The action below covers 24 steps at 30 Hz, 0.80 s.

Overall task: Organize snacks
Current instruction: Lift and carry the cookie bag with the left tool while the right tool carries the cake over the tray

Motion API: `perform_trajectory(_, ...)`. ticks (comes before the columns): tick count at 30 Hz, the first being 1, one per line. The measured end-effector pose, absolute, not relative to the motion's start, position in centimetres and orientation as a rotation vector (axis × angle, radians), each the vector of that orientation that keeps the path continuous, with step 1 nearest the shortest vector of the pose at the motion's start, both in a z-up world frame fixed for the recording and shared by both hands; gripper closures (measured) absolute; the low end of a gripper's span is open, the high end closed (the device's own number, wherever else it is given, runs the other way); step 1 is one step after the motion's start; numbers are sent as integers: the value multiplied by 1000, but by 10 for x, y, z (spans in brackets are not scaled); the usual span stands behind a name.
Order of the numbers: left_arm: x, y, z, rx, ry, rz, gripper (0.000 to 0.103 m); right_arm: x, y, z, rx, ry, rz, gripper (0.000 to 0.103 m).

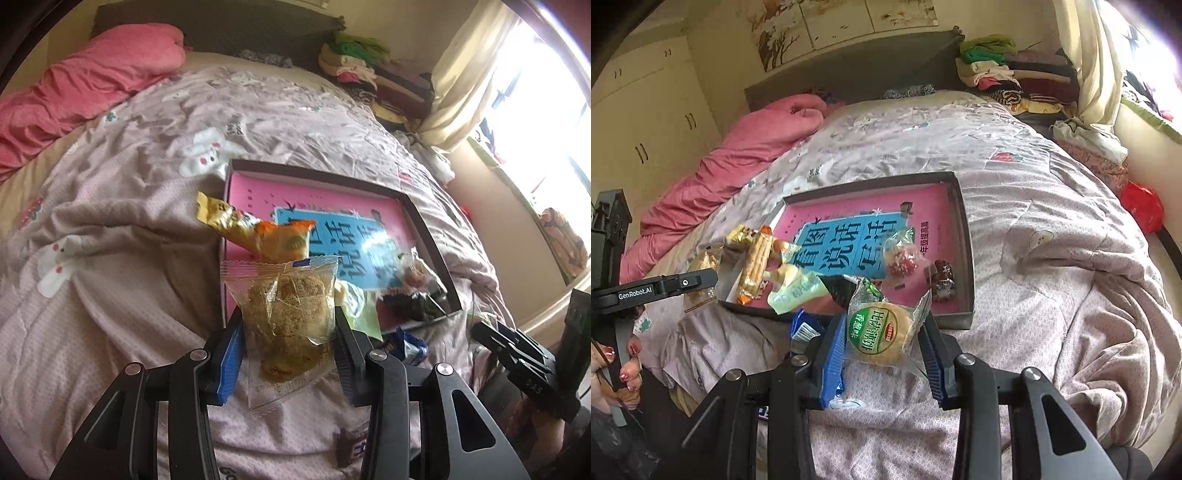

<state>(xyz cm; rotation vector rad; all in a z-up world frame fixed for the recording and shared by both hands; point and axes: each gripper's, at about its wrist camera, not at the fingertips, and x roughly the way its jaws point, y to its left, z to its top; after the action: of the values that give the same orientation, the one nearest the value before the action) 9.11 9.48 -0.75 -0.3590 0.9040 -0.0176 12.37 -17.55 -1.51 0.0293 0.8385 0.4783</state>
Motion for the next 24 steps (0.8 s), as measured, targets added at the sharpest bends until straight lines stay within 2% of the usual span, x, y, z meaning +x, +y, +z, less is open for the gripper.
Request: perform_trajectory(24, 108, 107, -10, -320, 897, 52, 58, 136, -173, -3, 32, 800, 464, 64)
